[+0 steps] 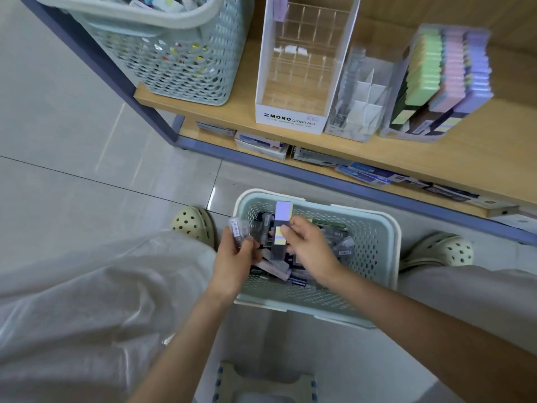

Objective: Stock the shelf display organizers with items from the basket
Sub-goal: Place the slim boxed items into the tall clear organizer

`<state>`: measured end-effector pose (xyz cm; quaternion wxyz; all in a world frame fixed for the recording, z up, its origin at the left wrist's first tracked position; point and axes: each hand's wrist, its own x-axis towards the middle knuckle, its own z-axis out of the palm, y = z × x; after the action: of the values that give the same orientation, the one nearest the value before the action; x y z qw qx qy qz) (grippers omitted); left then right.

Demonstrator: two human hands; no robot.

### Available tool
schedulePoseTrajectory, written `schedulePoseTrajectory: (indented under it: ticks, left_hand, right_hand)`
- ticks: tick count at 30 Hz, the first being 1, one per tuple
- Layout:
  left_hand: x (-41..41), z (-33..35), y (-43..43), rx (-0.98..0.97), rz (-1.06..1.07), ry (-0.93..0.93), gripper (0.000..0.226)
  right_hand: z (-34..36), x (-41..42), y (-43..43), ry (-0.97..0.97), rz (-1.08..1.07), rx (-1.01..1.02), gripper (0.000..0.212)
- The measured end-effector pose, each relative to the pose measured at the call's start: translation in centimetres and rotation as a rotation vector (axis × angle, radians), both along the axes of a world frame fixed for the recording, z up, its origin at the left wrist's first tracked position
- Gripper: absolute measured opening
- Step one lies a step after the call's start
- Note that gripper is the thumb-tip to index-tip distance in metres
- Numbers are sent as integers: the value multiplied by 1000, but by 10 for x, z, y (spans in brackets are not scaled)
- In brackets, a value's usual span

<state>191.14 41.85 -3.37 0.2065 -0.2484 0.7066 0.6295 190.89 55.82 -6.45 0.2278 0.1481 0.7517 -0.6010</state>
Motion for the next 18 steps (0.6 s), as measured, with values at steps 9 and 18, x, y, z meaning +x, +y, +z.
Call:
schedulePoseTrajectory:
  ticks: [9,18]
  left_hand:
    - [8,19,18,127,-155,6,19]
    - [13,14,39,-253,-531,321,11]
  right_hand:
    - [46,7,8,-82,-155,-253,18]
    - [58,24,15,-174,-222,-374,31]
